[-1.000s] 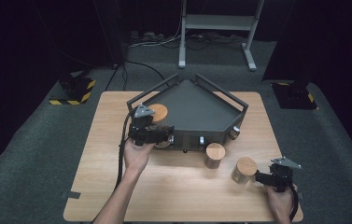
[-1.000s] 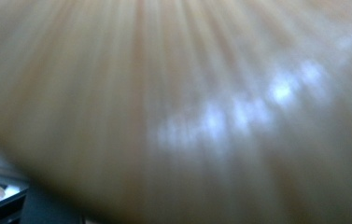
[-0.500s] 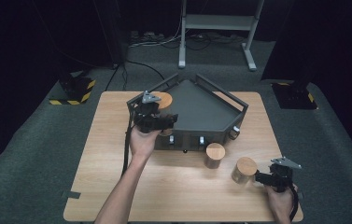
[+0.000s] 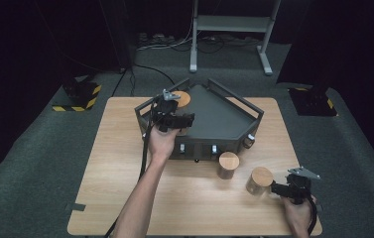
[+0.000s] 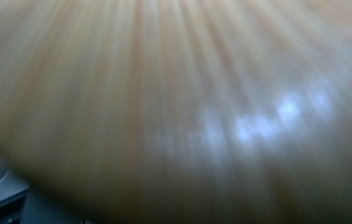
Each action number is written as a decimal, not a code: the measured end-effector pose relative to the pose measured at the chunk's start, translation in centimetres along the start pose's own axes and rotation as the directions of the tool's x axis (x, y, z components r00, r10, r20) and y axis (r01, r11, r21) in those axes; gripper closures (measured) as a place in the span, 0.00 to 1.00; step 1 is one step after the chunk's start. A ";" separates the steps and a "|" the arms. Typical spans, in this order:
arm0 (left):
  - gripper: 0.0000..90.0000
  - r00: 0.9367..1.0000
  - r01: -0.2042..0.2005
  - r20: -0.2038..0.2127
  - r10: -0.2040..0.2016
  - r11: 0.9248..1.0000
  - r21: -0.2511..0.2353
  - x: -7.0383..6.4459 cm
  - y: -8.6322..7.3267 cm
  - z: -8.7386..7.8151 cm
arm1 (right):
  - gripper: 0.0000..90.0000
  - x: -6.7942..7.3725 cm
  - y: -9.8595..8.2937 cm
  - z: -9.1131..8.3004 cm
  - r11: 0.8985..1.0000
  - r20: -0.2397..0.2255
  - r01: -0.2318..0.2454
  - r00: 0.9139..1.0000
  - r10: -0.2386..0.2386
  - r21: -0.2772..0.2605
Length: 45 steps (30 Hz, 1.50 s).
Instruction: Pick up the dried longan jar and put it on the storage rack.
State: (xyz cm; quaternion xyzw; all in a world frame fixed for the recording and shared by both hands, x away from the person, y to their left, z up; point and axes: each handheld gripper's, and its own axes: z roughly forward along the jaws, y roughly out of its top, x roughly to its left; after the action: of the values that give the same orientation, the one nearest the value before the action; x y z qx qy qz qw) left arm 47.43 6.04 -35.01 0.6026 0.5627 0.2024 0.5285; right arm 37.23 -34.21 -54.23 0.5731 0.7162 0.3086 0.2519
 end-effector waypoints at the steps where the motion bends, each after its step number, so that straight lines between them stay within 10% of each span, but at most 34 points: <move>1: 0.29 1.000 0.001 -0.005 -0.001 1.000 0.003 0.1 0.0 0.2 | 0.10 0.0 0.0 0.0 1.000 0.000 -0.001 1.000 0.001 0.001; 15: 0.29 0.995 0.000 -0.101 -0.001 1.000 -0.005 0.9 -0.5 2.5 | 0.10 0.0 0.0 0.0 1.000 0.000 0.000 1.000 0.000 0.000; 45: 0.29 0.993 -0.004 -0.114 0.003 1.000 -0.006 1.7 -2.1 4.1 | 0.10 0.0 0.0 0.0 1.000 0.001 0.000 1.000 0.000 0.001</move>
State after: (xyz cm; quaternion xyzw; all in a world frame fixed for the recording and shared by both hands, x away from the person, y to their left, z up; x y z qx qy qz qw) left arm 50.37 5.48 -38.84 0.5893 0.5903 0.2393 0.4970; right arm 37.22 -34.20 -54.23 0.5734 0.7160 0.3083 0.2519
